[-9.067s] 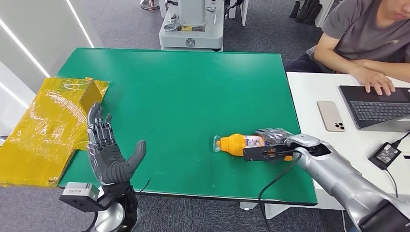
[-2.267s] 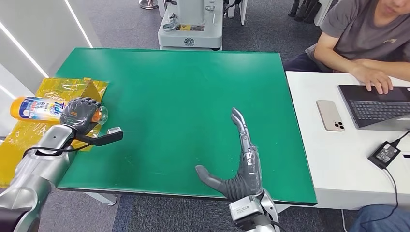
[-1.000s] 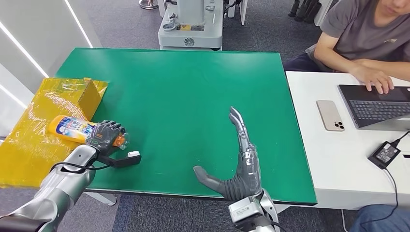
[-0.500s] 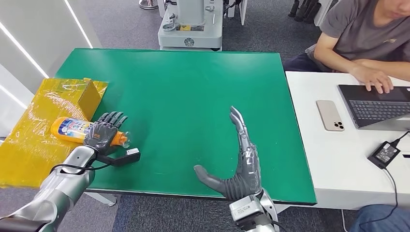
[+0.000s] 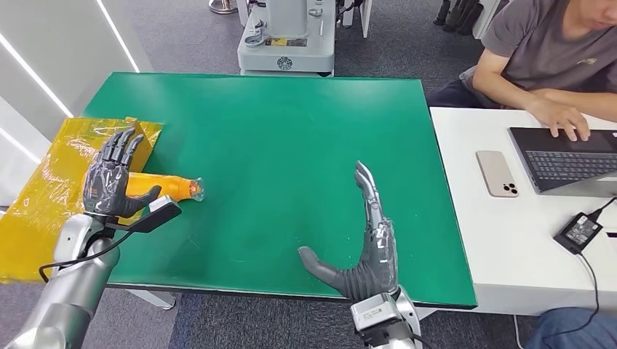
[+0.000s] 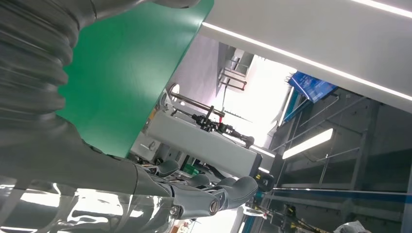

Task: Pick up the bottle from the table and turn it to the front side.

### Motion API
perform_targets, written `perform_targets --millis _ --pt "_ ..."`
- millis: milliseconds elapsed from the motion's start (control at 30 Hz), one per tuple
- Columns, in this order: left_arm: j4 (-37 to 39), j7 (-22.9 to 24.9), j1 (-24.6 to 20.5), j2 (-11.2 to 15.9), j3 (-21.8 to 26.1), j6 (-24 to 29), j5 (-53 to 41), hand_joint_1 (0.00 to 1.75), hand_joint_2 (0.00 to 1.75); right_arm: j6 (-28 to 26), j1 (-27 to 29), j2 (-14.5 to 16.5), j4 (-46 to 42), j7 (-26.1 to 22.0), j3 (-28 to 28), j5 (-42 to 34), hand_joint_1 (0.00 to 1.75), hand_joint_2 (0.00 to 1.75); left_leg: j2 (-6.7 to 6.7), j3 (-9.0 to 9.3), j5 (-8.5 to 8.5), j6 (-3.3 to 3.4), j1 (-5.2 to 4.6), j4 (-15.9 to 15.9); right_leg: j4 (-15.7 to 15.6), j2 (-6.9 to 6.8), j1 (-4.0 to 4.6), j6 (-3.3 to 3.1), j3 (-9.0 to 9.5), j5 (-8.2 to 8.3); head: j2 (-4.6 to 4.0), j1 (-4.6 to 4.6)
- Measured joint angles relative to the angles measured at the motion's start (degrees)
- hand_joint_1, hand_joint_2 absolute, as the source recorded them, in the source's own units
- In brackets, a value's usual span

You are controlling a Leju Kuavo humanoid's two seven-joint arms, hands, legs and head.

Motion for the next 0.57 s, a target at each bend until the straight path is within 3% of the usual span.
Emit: perform_targets --millis 100,167,367,567 --pt "-9.59 -2.91 4.69 0.29 1.72 -17.3 9.59 0.0 1.75 0.94 0.02 -0.01 0.28 -0.22 -0.29 -0.64 0.0 1.75 0.0 0.0 -0.02 -0.02 0.0 0.0 0.0 0.01 0.0 -0.03 -0.01 -0.03 0.0 -0.01" --pt "-14.92 -5.09 7.48 0.39 2.55 -23.53 15.72 0.0 1.75 1.36 0.04 -0.02 0.57 -0.61 -0.44 -1.1 0.0 1.75 0.0 0.0 -0.02 -0.02 0.01 0.0 0.0 0.0 0.0 -0.04 -0.01 -0.03 0.0 -0.01" --pt "-30.09 -6.43 12.55 0.41 2.27 -31.23 40.41 0.0 1.75 1.48 -0.11 -0.04 1.66 -1.41 -0.54 -2.25 0.0 1.75 -0.06 -0.01 -0.02 -0.02 0.01 0.0 -0.03 -0.1 0.01 -0.04 0.0 -0.05 0.0 0.0" --pt "-36.8 -6.46 12.99 -1.5 1.43 -34.54 47.34 0.0 1.75 1.34 -0.2 -0.04 2.21 -1.57 -0.54 -2.45 0.0 1.75 -0.06 0.02 -0.02 -0.02 0.0 0.01 -0.04 -0.11 0.0 -0.05 0.0 -0.04 0.0 -0.02"
